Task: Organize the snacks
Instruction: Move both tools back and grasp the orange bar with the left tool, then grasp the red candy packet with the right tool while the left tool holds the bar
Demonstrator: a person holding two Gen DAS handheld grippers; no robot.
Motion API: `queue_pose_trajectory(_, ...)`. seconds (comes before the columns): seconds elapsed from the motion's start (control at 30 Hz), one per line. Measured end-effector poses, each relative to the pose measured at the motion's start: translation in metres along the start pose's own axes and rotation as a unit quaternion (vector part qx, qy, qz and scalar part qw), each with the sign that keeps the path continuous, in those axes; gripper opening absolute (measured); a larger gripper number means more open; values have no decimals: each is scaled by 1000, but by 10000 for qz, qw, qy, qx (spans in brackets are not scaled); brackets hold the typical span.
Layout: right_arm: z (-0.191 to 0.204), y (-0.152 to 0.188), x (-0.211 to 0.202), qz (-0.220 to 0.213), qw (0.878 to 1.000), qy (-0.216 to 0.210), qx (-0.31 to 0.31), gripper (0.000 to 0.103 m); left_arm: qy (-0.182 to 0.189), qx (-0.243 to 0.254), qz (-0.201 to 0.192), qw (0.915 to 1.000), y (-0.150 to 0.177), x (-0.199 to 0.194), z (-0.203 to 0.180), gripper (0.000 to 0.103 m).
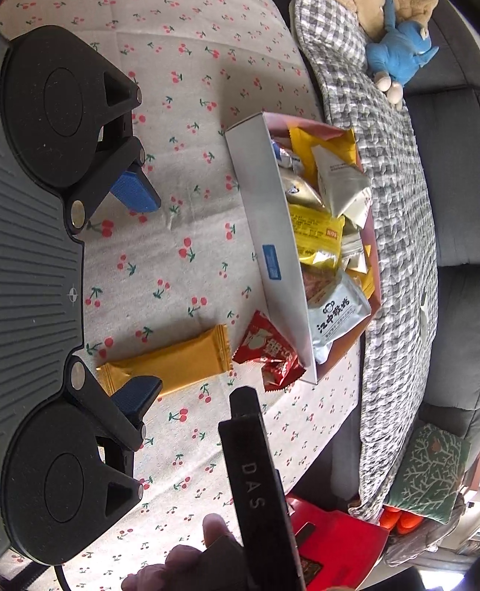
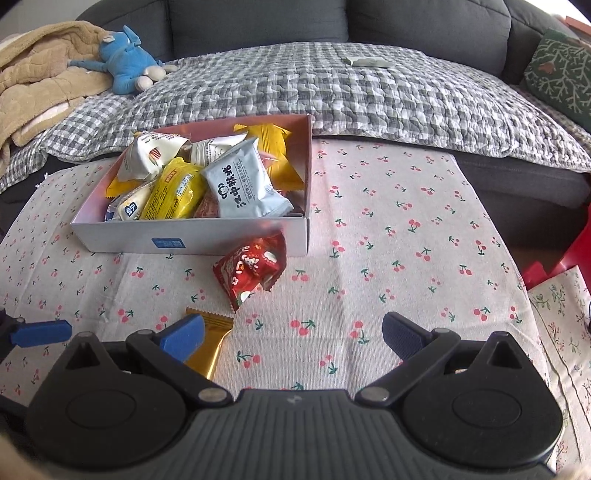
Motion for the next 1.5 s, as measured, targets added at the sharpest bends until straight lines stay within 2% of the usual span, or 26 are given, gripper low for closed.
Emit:
queue_pose_trajectory(0.07, -1, -3, 2, 13, 10000, -27, 3, 103, 51, -8, 23, 10000, -1, 3, -5, 95)
queue_pose_trajectory(0.23, -9, -10, 9, 57, 9996, -92, 258, 103, 156, -110, 61, 9998, -6, 11, -12, 87)
queue_pose_trajectory(0.47, -19, -15, 25, 75, 9985, -196, 515, 103, 349, -70, 194, 9992, -9, 23, -31, 61)
queue_pose_trajectory(0.53, -19, -16, 30, 71, 9985, -191, 516, 103, 311, -21, 171, 9994, -10, 25, -35, 57)
queue_pose_trajectory(0.7, -12, -17, 38, 38, 9988, -262, 409, 102, 141, 46, 124, 9998, -13, 27, -35, 32)
queue_pose_trajectory(0.83, -2, -24, 42, -50, 9988, -411, 280, 98, 82, -43, 125, 9999, -13, 27, -25, 27)
queue_pose_trajectory(0.93, 4, -27, 48, -64, 9985, -473, 261, 91, -84, -148, 133, 9998, -14, 27, -14, 26)
queue_pose_trajectory(1.0, 6, -28, 51, -45, 9982, -529, 274, 82, -122, -241, 150, 9995, -14, 27, -6, 26)
queue_pose_trajectory(1.1, 9, -28, 54, -44, 9980, -593, 231, 73, -187, -336, 171, 9991, -15, 28, 4, 26)
queue_pose_trajectory(1.23, 10, -29, 54, -128, 9981, -573, 180, 63, -228, -424, 188, 9987, -14, 27, 13, 26)
queue_pose_trajectory(1.37, 11, -30, 54, -112, 9979, -602, 203, 45, -248, -483, 188, 9983, -14, 27, 19, 26)
queue_pose_trajectory(1.5, 13, -30, 50, -131, 9974, -681, 177, 36, -264, -527, 183, 9981, -14, 26, 23, 26)
Point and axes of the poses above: each gripper's, at about its wrist camera, not at the fingertips, and x roughly the way its jaws point, z to its left, y to its underside, the point moved 7 cm from there along x, roughly the way its jaws point, and after that the axes turned 6 degrees about -y, right-handed, at the moved point
